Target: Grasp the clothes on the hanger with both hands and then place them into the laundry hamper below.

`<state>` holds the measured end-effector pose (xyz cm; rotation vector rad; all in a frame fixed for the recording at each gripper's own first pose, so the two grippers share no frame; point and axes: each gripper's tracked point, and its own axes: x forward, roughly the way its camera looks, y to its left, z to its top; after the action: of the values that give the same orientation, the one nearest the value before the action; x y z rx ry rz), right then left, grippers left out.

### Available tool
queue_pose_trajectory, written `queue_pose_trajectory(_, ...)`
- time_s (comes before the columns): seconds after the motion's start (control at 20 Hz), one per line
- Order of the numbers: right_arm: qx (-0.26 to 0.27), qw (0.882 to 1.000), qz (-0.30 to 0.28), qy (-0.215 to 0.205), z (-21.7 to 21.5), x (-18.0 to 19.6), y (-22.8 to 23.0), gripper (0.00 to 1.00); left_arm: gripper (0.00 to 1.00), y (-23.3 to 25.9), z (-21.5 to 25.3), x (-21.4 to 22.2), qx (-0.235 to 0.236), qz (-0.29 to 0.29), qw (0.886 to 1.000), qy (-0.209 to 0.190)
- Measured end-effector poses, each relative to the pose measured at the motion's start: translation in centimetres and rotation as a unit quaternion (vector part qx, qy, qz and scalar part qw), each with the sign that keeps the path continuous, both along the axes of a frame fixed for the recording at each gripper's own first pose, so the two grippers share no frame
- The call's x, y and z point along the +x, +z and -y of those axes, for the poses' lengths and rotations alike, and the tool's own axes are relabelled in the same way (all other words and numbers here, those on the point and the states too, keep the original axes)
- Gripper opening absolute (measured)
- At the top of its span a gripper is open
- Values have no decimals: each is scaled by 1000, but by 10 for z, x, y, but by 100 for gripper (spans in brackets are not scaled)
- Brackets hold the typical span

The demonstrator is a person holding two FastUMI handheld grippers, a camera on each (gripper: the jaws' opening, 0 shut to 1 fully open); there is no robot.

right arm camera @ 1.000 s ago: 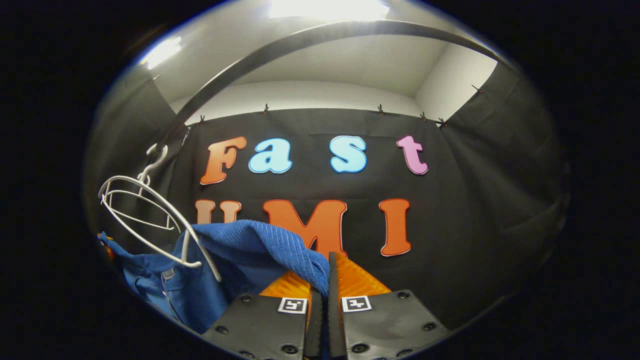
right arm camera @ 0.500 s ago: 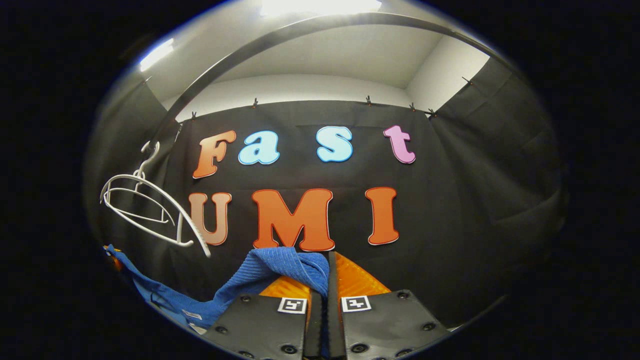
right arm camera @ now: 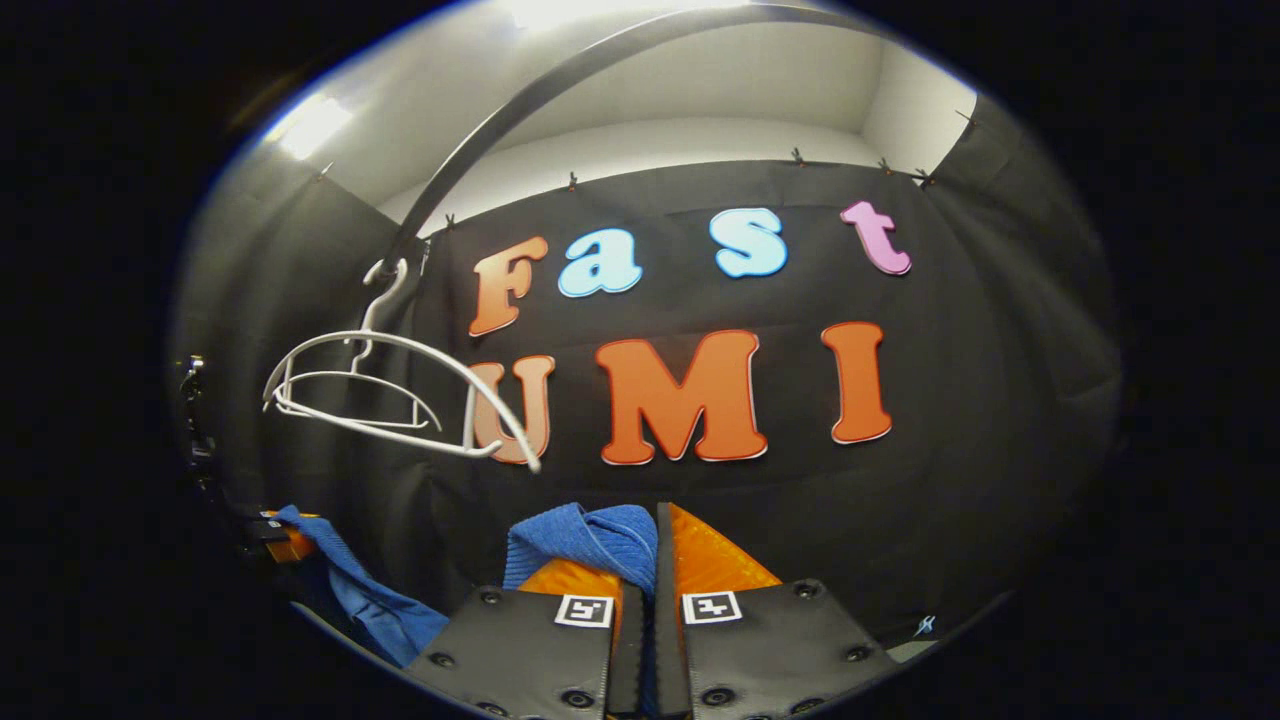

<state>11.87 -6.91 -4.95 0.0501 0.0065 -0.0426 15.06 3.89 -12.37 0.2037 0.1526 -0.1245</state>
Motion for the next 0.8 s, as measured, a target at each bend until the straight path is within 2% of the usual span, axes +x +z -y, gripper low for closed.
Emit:
queue_pose_trajectory(0.25,-6,996,-60,70,-59,2,-56,12,8,-34,28,-8,-48,-53,997,-15)
queue_pose_trajectory(0.45,-4,985,-128,118,-95,-2,-118,12,10,-78,58,-17,-81,-121,989,-27)
queue_pose_trajectory(0.55,9,976,-173,132,-109,-6,-154,12,10,-106,71,-26,-104,-164,980,-33)
queue_pose_trajectory(0.8,50,948,-290,122,-111,-21,-235,12,8,-180,83,-55,-149,-283,948,-1)
